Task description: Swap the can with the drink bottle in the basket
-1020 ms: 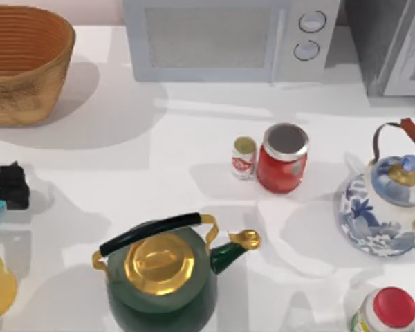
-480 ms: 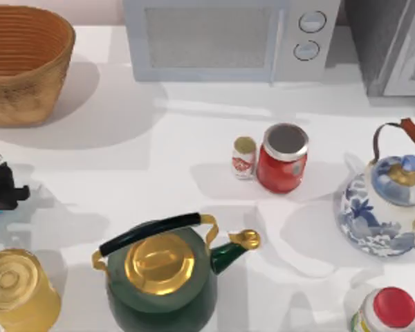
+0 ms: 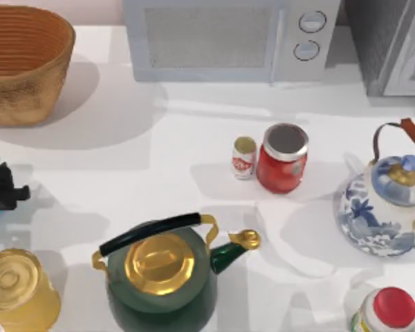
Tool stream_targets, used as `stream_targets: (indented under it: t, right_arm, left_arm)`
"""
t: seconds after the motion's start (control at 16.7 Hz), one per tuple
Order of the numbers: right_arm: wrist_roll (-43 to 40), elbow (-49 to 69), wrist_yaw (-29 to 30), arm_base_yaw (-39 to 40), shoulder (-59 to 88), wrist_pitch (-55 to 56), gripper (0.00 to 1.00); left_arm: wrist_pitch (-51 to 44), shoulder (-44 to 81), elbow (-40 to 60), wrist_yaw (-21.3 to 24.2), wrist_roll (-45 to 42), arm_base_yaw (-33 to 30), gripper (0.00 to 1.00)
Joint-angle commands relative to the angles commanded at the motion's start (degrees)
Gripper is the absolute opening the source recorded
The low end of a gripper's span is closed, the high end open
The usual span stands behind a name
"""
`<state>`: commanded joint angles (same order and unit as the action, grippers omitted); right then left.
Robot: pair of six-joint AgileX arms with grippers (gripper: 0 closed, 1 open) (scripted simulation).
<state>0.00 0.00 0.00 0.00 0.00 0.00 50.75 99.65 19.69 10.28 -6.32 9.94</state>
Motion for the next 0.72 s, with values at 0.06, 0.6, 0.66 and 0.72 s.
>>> stream_targets:
  t: [0.06,0.6,0.66,0.72]
  right_arm:
    - [0.0,0.0,0.0,0.0,0.0,0.0,1.00]
    - [0.0,0.0,0.0,0.0,0.0,0.0,1.00]
    - [0.0,0.0,0.0,0.0,0.0,0.0,1.00]
    - [0.0,0.0,0.0,0.0,0.0,0.0,1.00]
  left_arm:
    - [0.0,0.0,0.0,0.0,0.0,0.0,0.00]
    - [-14.9,-10.5,9.9,0.9,-1.3,8.3,0.00]
    - [-18.5,-12.0,12.7,1.0,-1.5,9.5,0.00]
    - [-22.3,-13.2,15.9,1.1,-1.6,10.4,0.00]
